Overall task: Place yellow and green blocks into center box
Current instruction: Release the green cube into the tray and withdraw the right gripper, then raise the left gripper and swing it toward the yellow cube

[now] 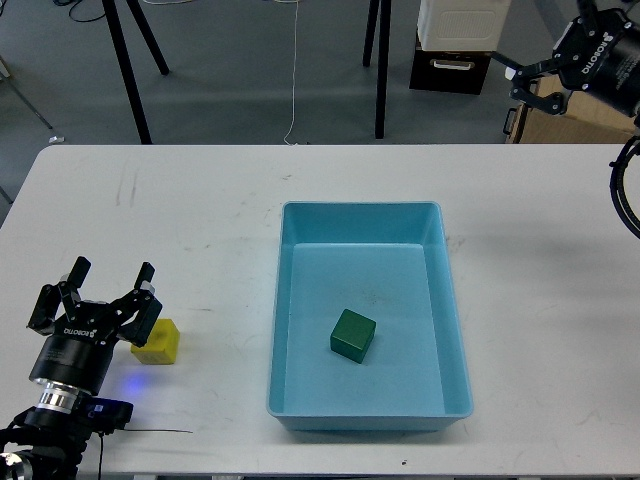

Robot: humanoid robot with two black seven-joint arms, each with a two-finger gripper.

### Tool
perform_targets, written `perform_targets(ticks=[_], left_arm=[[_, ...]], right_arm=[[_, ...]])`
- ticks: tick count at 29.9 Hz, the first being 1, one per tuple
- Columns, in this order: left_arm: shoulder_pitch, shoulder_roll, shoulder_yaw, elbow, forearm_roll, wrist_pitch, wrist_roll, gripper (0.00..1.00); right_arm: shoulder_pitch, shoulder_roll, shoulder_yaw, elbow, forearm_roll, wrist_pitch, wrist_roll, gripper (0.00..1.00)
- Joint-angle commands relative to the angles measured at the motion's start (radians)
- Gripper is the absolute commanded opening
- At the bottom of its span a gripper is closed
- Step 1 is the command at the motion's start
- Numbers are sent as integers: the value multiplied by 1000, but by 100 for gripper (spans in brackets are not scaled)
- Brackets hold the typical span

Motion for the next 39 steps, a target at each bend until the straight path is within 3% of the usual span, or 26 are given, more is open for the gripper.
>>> perform_targets(ticks=[1,8,14,19,24,26,27,31,32,33,39], left_arm=[[0,-1,1,0,2,0,0,100],[14,2,1,-3,2,0,0,100],[19,6,-17,-14,0,0,-3,100],[26,8,-45,-57,0,0,-6,100],[37,5,-50,-91,-1,0,-9,100],[37,3,-50,-106,-1,0,-43,100],[37,0,-50,-109,-1,0,-84,100],[25,6,-48,-114,0,0,-314,100],[17,9,-47,-114,2,0,-351,100],[11,17,-47,-115,8,0,-369,100],[5,165,-117,-101,87,0,-390,100]], right_arm=[[-148,19,105,7,111,1,44,100],[-529,91,390,152,191,1,91,100],[-864,253,562,318,179,1,87,100],[-1030,342,578,428,151,1,85,100],[-1068,356,581,447,137,1,87,100],[-1076,350,581,450,137,1,87,100],[-1079,347,581,450,137,1,87,100],[-1096,336,576,452,134,1,87,100],[-1096,324,572,452,134,1,88,100],[-1096,307,567,452,134,1,88,100],[-1095,240,575,452,133,1,93,100]])
